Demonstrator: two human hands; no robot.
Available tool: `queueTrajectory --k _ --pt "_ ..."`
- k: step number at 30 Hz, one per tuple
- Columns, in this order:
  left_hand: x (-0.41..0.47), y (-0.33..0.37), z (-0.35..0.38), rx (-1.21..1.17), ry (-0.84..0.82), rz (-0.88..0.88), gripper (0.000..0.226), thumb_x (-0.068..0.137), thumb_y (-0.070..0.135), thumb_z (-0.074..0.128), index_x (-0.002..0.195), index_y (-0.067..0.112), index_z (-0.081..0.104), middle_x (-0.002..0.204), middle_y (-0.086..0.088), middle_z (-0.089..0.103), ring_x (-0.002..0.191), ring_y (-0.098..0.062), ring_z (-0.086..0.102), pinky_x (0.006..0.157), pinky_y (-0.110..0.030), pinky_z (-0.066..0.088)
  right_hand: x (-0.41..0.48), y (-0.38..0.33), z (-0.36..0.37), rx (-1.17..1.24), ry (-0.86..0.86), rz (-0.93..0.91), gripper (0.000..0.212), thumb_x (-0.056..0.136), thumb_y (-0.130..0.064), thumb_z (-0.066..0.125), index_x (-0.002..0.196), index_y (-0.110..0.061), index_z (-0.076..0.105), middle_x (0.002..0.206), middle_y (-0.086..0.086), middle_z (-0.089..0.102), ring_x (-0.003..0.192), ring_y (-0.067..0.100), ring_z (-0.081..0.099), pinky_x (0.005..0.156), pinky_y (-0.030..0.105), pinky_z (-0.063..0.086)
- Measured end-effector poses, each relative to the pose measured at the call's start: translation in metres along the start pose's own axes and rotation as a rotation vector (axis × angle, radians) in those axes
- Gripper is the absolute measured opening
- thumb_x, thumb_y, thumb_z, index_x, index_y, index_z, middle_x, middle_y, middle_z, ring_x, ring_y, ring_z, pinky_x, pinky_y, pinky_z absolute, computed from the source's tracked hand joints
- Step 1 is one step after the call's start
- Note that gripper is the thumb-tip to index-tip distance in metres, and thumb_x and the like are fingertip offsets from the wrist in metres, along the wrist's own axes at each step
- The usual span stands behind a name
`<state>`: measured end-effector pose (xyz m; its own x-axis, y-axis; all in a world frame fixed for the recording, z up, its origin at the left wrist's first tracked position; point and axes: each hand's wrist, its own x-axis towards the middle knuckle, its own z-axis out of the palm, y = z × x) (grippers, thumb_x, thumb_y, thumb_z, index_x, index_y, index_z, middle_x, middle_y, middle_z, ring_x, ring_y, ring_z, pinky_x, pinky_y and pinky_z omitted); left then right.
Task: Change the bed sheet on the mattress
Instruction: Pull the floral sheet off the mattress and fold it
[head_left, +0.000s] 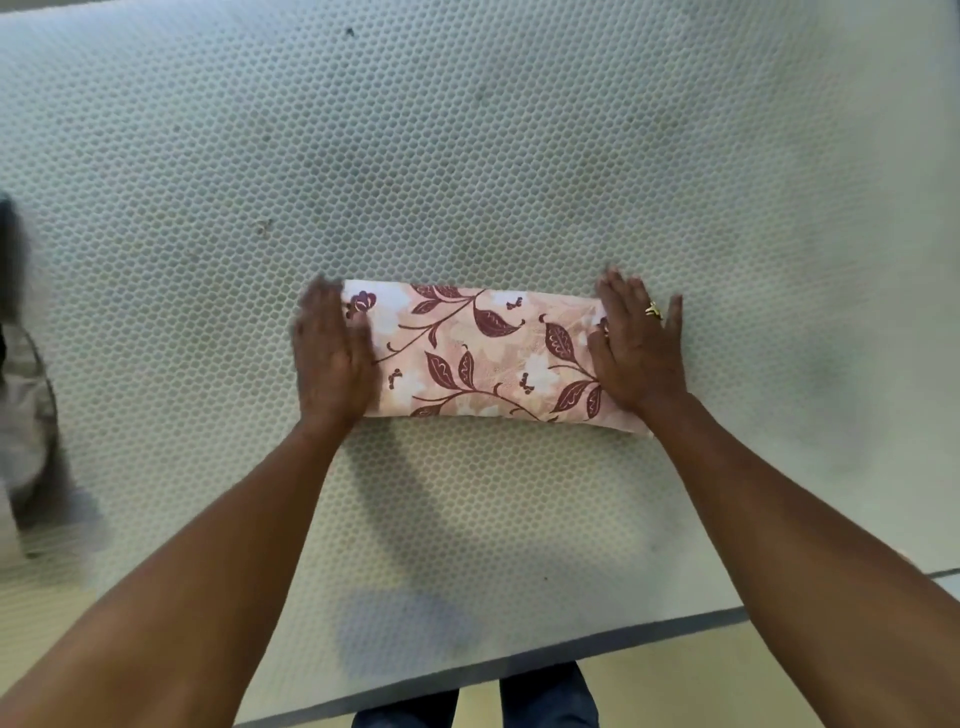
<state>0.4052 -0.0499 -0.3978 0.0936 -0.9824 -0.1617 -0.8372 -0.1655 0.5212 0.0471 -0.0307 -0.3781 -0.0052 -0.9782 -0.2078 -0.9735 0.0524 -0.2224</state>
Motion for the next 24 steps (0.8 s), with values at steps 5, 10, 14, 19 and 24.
queueTrajectory --k 5,10,14,19,24 --pt "-0.085 0.026 -0.005 -0.385 0.427 -1.035 0.065 0.093 0.056 0.038 0.12 0.001 0.059 0.119 -0.024 0.063 0.116 -0.041 0.058 0.1 -0.05 0.045 0.028 -0.041 -0.034 0.226 -0.141 -0.095 0.066 0.087 -0.054 0.044 0.14 -0.017 0.053 0.135 0.01 0.057 0.126 0.031 0.054 0.11 0.05 0.039" --pt "-0.132 0.112 0.026 -1.194 -0.095 -0.975 0.039 0.091 0.034 0.07 0.115 0.004 0.068 0.103 -0.015 0.076 0.101 -0.033 0.072 0.092 -0.048 0.057 0.038 -0.069 -0.014 -0.018 -0.312 -0.177 0.065 0.096 -0.067 0.038 0.15 -0.031 0.041 0.131 0.011 0.046 0.12 0.033 0.052 0.103 0.049 0.043" --pt "-0.116 0.123 0.043 -1.503 -0.151 -0.973 0.055 0.083 0.023 0.078 0.131 0.003 0.061 0.11 -0.012 0.07 0.094 -0.025 0.069 0.085 -0.038 0.058 0.015 -0.069 -0.003 -0.009 -0.355 -0.119 0.058 0.103 -0.061 0.031 0.153 -0.031 0.035 0.137 0.016 0.048 0.125 0.038 0.05 0.106 0.052 0.04" --pt "-0.114 0.113 0.025 -1.632 -0.205 -0.928 0.059 0.075 0.014 0.078 0.13 -0.001 0.062 0.126 -0.019 0.066 0.114 -0.037 0.066 0.09 -0.046 0.058 -0.03 -0.079 -0.019 0.418 -0.579 0.114 0.045 0.104 -0.049 0.042 0.143 -0.026 0.049 0.137 0.013 0.059 0.123 0.032 0.057 0.095 0.035 0.042" --pt "-0.112 0.114 -0.032 -1.51 -0.248 -0.885 0.051 0.08 0.005 0.07 0.13 0.006 0.064 0.123 -0.02 0.069 0.11 -0.039 0.069 0.085 -0.051 0.06 -0.076 -0.103 -0.05 0.802 -0.549 0.335 0.039 0.102 -0.045 0.053 0.134 -0.026 0.062 0.127 -0.002 0.067 0.115 0.019 0.063 0.096 0.03 0.046"
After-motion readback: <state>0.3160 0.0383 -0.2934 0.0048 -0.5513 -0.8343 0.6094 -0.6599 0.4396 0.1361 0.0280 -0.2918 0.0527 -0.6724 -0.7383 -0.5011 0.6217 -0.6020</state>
